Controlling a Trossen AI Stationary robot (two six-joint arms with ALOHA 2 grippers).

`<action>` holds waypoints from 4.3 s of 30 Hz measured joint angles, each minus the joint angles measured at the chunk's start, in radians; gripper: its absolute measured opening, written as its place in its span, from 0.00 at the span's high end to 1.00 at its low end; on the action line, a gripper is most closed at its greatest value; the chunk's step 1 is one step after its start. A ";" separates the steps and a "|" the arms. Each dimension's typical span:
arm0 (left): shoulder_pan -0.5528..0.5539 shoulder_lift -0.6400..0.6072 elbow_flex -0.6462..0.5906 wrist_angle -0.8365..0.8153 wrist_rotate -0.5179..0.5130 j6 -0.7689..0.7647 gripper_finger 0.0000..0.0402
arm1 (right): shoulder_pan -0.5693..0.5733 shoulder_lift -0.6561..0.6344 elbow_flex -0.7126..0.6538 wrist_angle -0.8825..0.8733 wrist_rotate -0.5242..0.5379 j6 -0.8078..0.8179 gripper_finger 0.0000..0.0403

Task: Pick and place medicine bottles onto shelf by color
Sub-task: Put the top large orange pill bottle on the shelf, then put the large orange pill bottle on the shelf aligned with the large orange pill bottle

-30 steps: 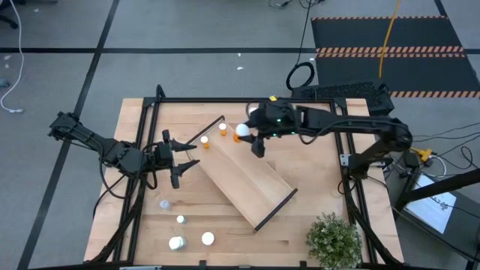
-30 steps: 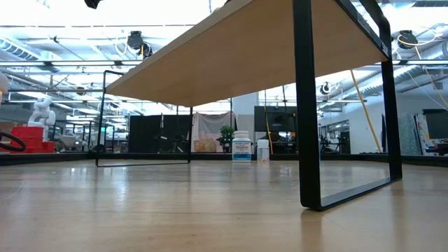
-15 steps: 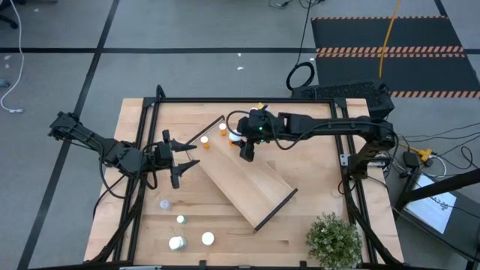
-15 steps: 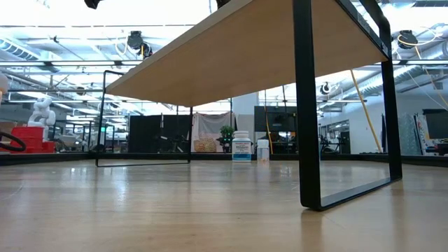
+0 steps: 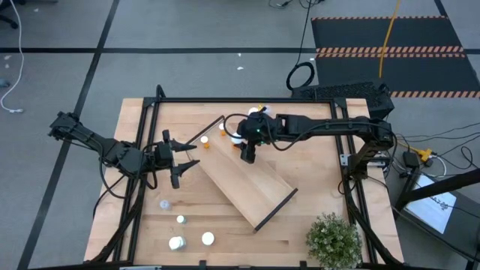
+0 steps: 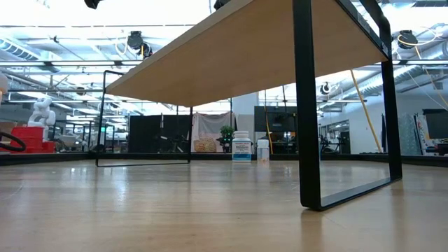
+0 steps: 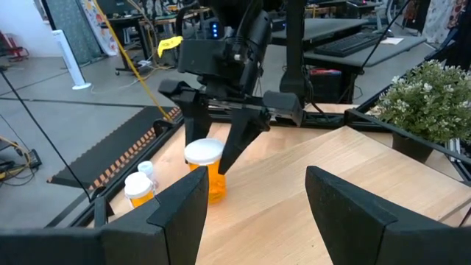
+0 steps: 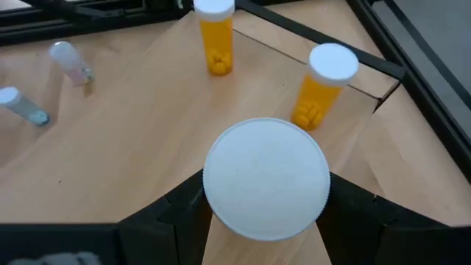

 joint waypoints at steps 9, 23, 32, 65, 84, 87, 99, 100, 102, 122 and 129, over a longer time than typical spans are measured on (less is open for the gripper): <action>0.000 0.000 0.000 0.000 0.000 -0.001 0.43 | 0.000 0.011 -0.001 -0.012 0.000 -0.003 0.50; 0.000 0.000 0.000 0.000 0.000 -0.001 0.43 | 0.000 0.019 0.000 -0.001 -0.001 -0.013 0.49; 0.000 0.000 0.000 0.000 0.000 -0.001 0.43 | 0.000 0.019 0.000 0.010 -0.001 -0.005 0.43; 0.000 0.000 0.000 0.005 0.000 0.000 0.43 | 0.008 0.019 -0.001 0.048 -0.053 -0.009 0.43; 0.000 0.000 0.000 0.008 0.000 -0.001 0.43 | 0.014 0.019 -0.001 0.116 0.000 -0.045 0.42; 0.000 0.000 0.000 0.008 0.000 -0.001 0.43 | 0.022 0.017 -0.001 0.147 0.000 -0.044 0.40; -0.030 0.000 0.000 0.008 0.028 -0.028 0.43 | 0.070 -0.094 -0.001 0.143 0.038 -0.048 0.37; -0.040 0.000 0.000 0.012 0.054 -0.047 0.43 | 0.084 -0.113 -0.001 0.121 0.072 -0.052 0.37; -0.069 0.014 0.000 0.031 0.092 -0.072 0.43 | 0.124 -0.152 -0.001 0.079 0.150 -0.070 0.37; -0.330 0.560 0.328 -0.194 0.163 -0.262 0.43 | 0.454 -0.328 -0.185 0.026 0.477 -0.024 0.37; -0.376 0.679 0.364 -0.217 0.204 -0.402 0.33 | 0.461 -0.336 -0.201 0.087 0.476 -0.052 0.37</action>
